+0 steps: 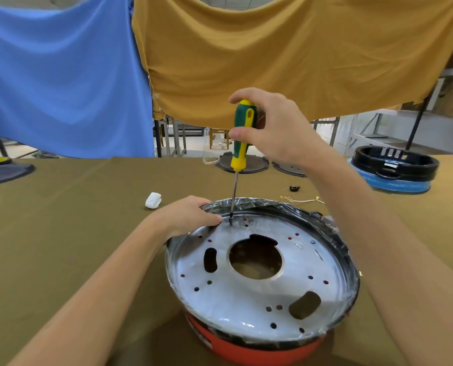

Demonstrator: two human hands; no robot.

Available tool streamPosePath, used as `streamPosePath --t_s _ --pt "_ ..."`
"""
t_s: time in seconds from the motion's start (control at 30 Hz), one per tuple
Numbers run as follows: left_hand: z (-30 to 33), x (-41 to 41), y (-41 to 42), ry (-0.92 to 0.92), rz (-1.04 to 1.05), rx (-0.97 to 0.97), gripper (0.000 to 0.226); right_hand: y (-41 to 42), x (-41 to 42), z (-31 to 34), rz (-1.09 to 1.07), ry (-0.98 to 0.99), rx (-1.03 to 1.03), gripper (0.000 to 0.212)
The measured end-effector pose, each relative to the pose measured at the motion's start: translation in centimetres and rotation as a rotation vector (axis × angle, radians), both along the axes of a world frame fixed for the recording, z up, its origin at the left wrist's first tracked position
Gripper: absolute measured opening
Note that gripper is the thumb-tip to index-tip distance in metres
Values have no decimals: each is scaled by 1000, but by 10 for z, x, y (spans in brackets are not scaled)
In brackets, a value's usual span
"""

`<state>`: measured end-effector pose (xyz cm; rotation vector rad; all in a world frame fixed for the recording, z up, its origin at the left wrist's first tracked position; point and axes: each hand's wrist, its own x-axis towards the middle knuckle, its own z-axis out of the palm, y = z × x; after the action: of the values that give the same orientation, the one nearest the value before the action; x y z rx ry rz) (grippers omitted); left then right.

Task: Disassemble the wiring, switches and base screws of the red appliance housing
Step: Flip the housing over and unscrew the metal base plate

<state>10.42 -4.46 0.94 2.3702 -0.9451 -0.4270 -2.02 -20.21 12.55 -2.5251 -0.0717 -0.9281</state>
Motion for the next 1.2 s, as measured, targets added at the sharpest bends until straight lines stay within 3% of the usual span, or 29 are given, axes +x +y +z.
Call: streamPosePath --t_s 0.07,0.13,0.27,0.4,0.47,0.6,0.67,0.8,0.93,1.13,1.2 --pt "0 0 0 -5 -3 -9 16 -10 -8 3 197 86 101 48" --pt "0 0 -1 -10 -10 -14 15 -17 -13 5 241 160 194 47" --pt "0 0 0 10 -27 -24 14 -7 -4 0 -50 110 3 31" --pt "0 0 0 -7 -23 -18 13 4 5 -7 -224 -79 -99 47" --pt "0 0 0 -1 -20 -16 15 1 3 -2 -177 -59 -43 48" --pt "0 0 0 -3 -18 -9 15 -10 -8 5 117 93 131 40" --pt "0 0 1 -6 -16 -14 14 -10 -9 6 142 147 182 40" --pt "0 -1 1 -8 -2 -14 11 1 -3 -3 -60 91 -83 40" --pt "0 -1 1 -26 0 2 11 6 3 -4 -240 -100 -130 47" --pt "-1 0 1 0 9 -16 13 -2 -5 2 75 9 87 38" --pt "-1 1 0 -9 1 -12 11 -2 -4 0 75 16 164 33"
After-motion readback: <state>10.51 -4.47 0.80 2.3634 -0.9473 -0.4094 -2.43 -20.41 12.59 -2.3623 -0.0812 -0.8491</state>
